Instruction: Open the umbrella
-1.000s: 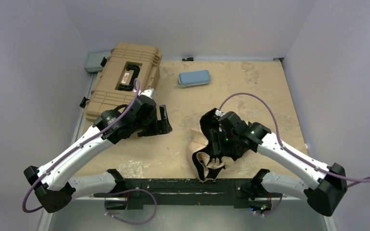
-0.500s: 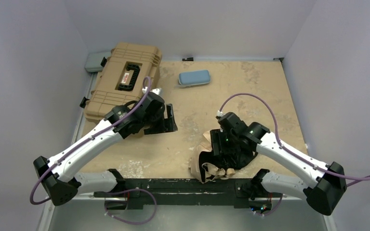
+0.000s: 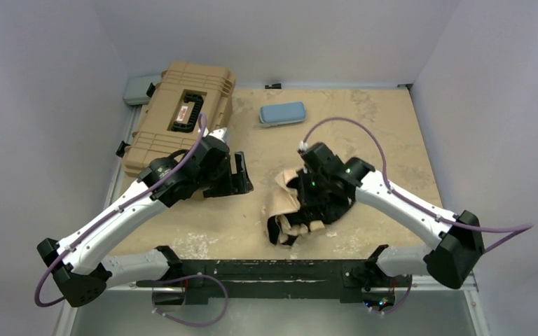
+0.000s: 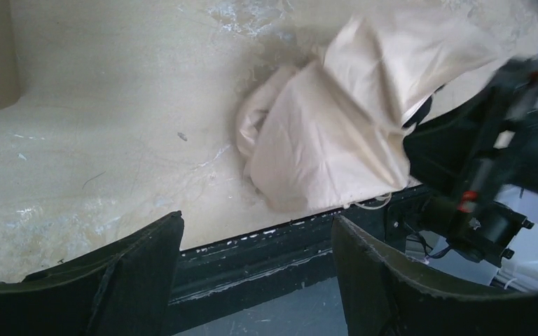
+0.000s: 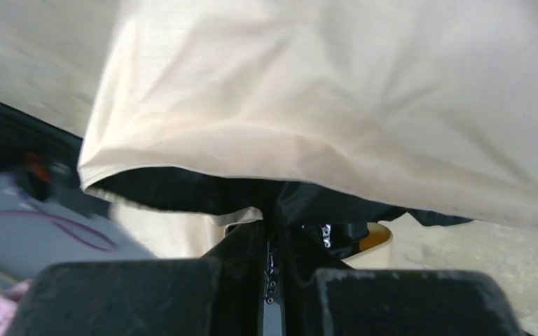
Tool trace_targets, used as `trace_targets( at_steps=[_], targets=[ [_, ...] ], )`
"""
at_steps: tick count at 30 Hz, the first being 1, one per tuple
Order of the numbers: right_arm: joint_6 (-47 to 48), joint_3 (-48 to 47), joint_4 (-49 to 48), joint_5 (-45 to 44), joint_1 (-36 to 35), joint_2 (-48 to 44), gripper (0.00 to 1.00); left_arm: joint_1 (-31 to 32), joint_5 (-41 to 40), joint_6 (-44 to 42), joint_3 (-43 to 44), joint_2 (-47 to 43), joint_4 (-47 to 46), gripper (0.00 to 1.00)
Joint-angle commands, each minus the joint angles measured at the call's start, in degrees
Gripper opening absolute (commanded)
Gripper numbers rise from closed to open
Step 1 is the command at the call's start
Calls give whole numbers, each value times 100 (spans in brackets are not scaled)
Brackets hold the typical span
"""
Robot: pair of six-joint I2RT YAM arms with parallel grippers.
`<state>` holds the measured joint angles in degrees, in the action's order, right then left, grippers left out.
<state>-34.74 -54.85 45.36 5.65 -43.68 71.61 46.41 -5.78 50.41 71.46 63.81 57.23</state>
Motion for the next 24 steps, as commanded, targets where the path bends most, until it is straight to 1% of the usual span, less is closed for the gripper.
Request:
trace_targets(
  at_steps=[1,3,5,8,10,11,12,13,14,15,17,18,19,22,24],
  targets=[
    [-552,-2779,-113,-1102,53,286,0,51,-74,-156,289,-41,29,75],
    [-1120,-3794,414,-2039,59,457,0,103,-72,-319,429,-36,-19,75],
    [-1745,-4136,651,-2668,74,472,0,198,-57,-539,508,-35,-158,75],
    [-2341,-3933,691,-2710,97,504,0,318,21,-642,520,-26,-336,75],
    [-2767,-3698,760,-2456,100,582,0,356,115,-647,482,-41,-457,75],
    [-2880,-3463,582,-2200,102,567,0,375,162,-655,444,-70,-511,75],
    [-2897,-3144,189,-1857,103,511,9,391,177,-637,396,-89,-537,75],
    [-2907,-2784,-224,-1449,108,499,43,388,175,-607,342,-122,-561,75],
    [-2834,-2526,-575,-1058,130,557,87,387,182,-584,267,-153,-588,75],
    [-2753,-2370,-737,-660,178,689,97,387,182,-566,203,-172,-594,75],
    [-2480,-2418,-610,-183,260,1067,99,386,192,-549,127,-162,-540,75],
    [-2199,-2507,-566,32,303,1239,99,389,229,-551,111,-139,-513,75],
    [-1966,-2720,-336,40,325,1403,99,386,290,-577,91,-106,-493,74],
    [-1284,-3211,443,-331,412,1670,99,422,483,-684,38,-17,-496,72],
    [-930,-3375,759,-634,592,1581,99,498,507,-775,70,58,-498,67]
  ],
)
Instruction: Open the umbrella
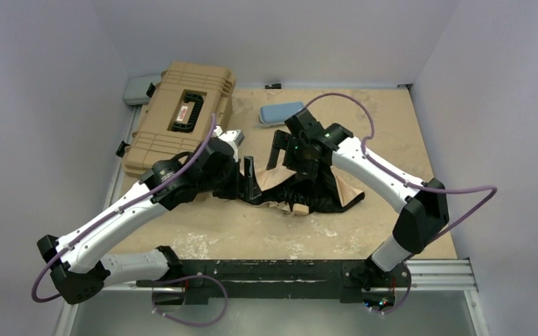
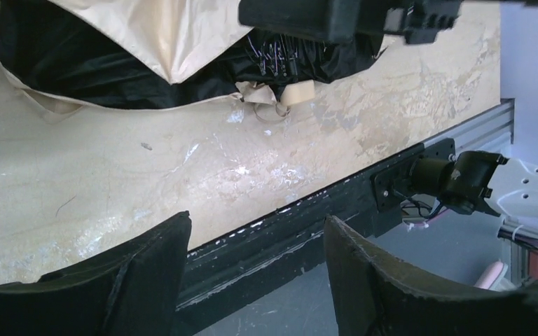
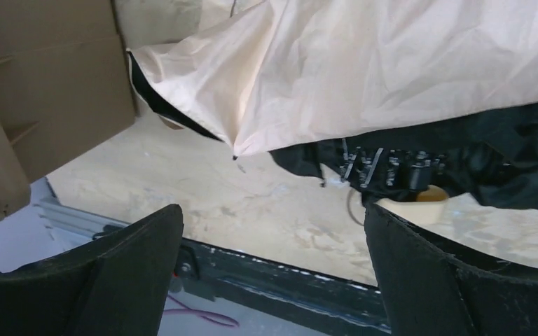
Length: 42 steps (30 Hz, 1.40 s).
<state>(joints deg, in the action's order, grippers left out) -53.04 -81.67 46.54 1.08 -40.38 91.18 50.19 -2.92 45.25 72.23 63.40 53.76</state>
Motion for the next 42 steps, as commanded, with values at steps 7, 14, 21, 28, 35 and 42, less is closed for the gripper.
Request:
trace_targets(
  at_steps=[7,14,21,28,35,42],
  targets=[
    [1433,74,896,-692,1188,-1791,87,923,-20,-576,725,1149,28,63],
    [847,1014,1421,-1245,1302,-2951,84,1352,-356,-584,1623,3073,306,68],
    [862,969,1839,-1383,1310,-3699,79,1378,-198,-220,2090,4277,-51,66],
    [919,969,2046,-993,1312,-4107,78,1386,-101,-111,2309,5018,-422,64],
    [1166,921,2079,-793,1311,-4174,77,1388,-290,116,2836,5593,-242,57],
    [1482,762,2076,-711,1306,-4010,77,1388,-603,191,2829,5837,-1,43]
  ],
)
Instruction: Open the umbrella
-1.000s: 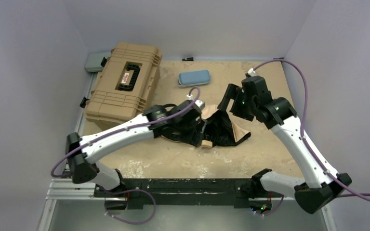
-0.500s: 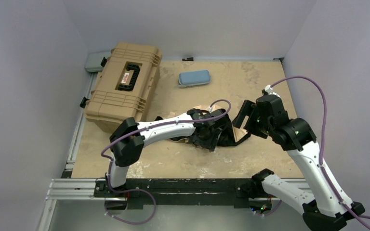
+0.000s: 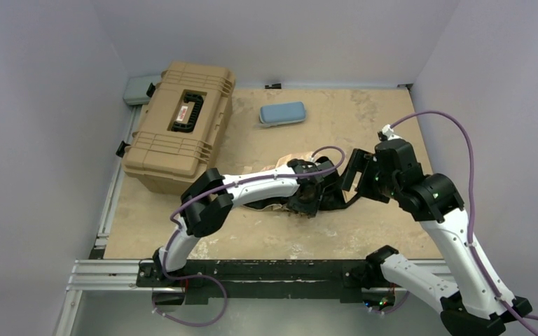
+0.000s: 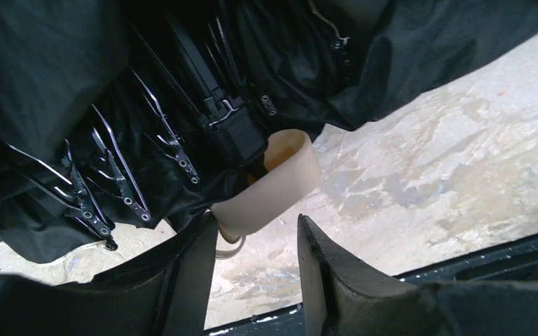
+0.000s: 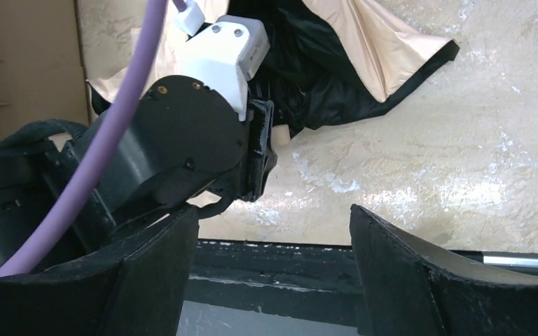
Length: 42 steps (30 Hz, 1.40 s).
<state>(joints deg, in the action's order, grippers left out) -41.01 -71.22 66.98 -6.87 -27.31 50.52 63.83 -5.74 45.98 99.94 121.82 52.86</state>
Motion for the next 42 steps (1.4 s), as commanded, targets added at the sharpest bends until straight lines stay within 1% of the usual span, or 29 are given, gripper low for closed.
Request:
trace_targets(
  at_steps=[1,6,7,8,9,10,11,13,16,18,19,21,24,25,28,33,37,42],
  targets=[
    [311,-301,26,89,3,69,77,24,-401,110,-29,-46,85,43],
    [418,-318,-22,97,7,161,77,24,-594,43,-576,-265,-108,42],
    [426,-310,-33,113,5,179,77,24,-557,6,-670,-286,-242,39],
    [437,-310,-44,132,6,199,77,24,-507,-33,-737,-290,-334,32],
    [437,-291,-58,136,6,215,77,28,-459,-71,-781,-276,-408,21],
    [442,-269,-86,138,0,229,77,31,-417,-93,-798,-272,-440,5],
    [433,-227,-116,142,6,242,77,32,-396,-84,-806,-277,-444,0],
    [399,-72,-224,136,4,272,76,33,-389,-22,-864,-385,-446,0],
    [342,432,-534,362,6,458,76,33,-389,129,-1194,-784,-556,0],
    [244,711,-854,653,0,620,78,32,-305,228,-1503,-1099,-704,0],
    [111,902,-1057,675,6,663,80,24,-219,258,-1653,-1255,-797,0],
    [-227,1331,-1606,1030,17,718,84,15,-17,322,-1924,-1483,-1000,0],
    [-838,1959,-2392,1526,24,842,85,-13,451,420,-2298,-1704,-1404,0],
    [-995,2140,-2761,1670,27,885,85,-30,610,490,-2422,-1777,-1557,0],
    [-1432,2569,-3451,2006,40,1019,82,-97,1014,624,-2684,-1947,-1918,0],
    [-2014,3082,-4468,2269,40,1284,76,-240,1325,644,-2883,-2028,-2024,0],
    [-2148,3304,-4648,2123,23,1947,74,-296,1429,555,-3011,-2119,-2068,0],
    [-2533,3916,-5855,2443,-28,2632,69,-329,1743,451,-3153,-2200,-2431,0]
  ],
)
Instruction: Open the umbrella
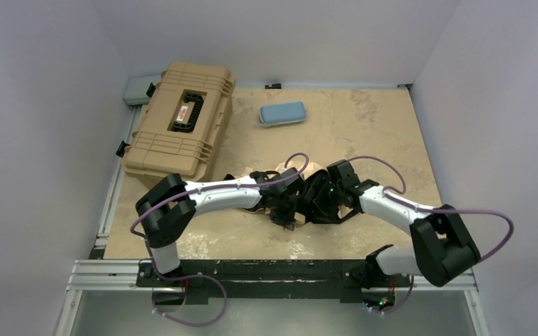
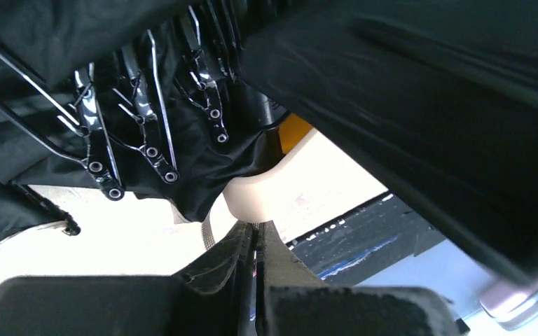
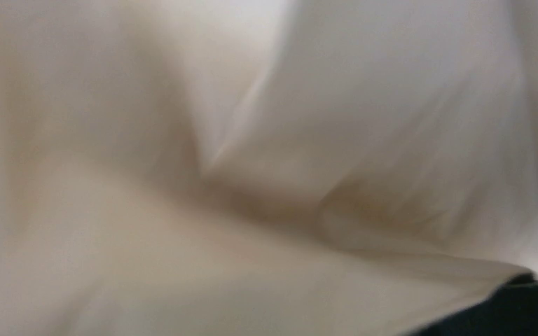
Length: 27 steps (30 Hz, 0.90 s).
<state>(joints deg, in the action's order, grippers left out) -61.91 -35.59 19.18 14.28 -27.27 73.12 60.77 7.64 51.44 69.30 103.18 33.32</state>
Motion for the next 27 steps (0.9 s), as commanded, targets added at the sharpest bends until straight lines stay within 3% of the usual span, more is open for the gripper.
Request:
trace_targets(
  at_steps=[1,4,8,14,19,21,22,27],
  targets=[
    [-420,306,-1142,339,-80,545,68,-24,431,-120,-90,-328,-488,0],
    [-245,16,-1215,360,-263,1019,65,-17,474,-227,-121,-365,-484,0],
    [-181,-360,-1361,360,-553,1300,54,-21,625,-419,-107,-355,-449,0],
    [108,-966,-1535,662,-928,1686,52,-113,627,-689,-254,-476,-353,0],
    [658,-720,-2781,2117,-934,2180,33,-290,893,-1023,-549,-828,-495,0],
    [800,-638,-3126,2572,-938,2408,14,-294,1006,-1170,-549,-843,-378,0],
    [894,-652,-3103,2562,-936,2480,0,-294,1069,-1223,-568,-850,-349,0],
    [726,-913,-2837,1806,-891,2427,0,-284,1250,-1239,-624,-1016,-239,0]
  ],
)
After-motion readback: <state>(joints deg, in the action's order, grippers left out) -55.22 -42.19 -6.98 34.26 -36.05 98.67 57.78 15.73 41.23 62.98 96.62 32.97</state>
